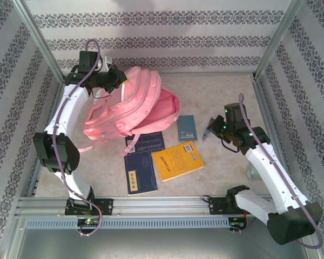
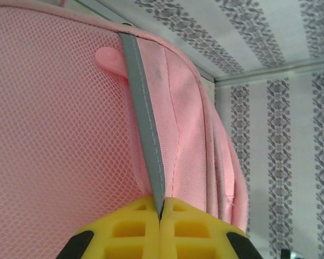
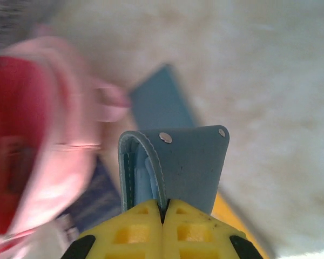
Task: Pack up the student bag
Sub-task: Pick up the loose stationery from the bottom-right of the table, then place the loose stationery in the student bag.
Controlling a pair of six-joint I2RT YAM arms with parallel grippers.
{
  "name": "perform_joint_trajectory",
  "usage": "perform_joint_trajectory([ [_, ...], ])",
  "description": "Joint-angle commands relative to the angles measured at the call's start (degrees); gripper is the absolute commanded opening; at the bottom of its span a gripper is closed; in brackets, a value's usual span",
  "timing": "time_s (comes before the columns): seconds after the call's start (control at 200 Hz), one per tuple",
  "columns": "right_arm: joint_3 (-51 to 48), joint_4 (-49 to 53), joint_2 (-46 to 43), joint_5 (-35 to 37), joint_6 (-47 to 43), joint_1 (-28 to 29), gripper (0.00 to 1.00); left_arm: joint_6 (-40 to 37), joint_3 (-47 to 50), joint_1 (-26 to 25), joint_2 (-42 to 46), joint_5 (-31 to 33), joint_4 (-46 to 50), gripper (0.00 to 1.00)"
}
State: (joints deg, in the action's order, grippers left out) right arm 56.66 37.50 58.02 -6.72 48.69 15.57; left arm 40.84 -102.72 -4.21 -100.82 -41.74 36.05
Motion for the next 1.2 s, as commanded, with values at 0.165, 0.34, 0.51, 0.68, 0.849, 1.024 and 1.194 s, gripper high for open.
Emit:
perform_joint_trajectory([
  [0.165,4.1,-28.1,1.9,-18.5,-4.1,3.5,0.00,-1.7,-7.0,-0.8,-1.2,-17.2,-3.2,0.00],
  [0.34,3.1,-39.1,6.1,-20.4,-0.4,5.2,0.00,-1.2,-6.6,-1.0,-0.9,-20.3,-5.4,0.00],
  [0.51,2.3,-48.5,14.3,-20.7,5.3,8.6,0.00,1.5,-5.4,-1.0,-0.3,-21.3,-8.8,0.00],
  [0.68,2.3,-60.5,24.3,-17.6,11.0,12.5,0.00,4.5,-5.1,-1.1,0.3,-22.2,-12.4,0.00],
  [0.849,7.2,-71.3,38.3,-16.1,20.0,14.9,0.00,6.0,-5.0,-1.2,0.8,-23.0,-14.3,0.00],
  [1.024,18.3,-63.8,50.0,-12.3,20.8,18.7,0.00,6.0,-4.8,-1.2,1.5,-22.9,-14.3,0.00],
  [1.194,30.2,-47.8,57.2,-9.9,16.0,20.9,0.46,5.3,-5.1,-1.2,1.8,-22.4,-13.3,0.00],
])
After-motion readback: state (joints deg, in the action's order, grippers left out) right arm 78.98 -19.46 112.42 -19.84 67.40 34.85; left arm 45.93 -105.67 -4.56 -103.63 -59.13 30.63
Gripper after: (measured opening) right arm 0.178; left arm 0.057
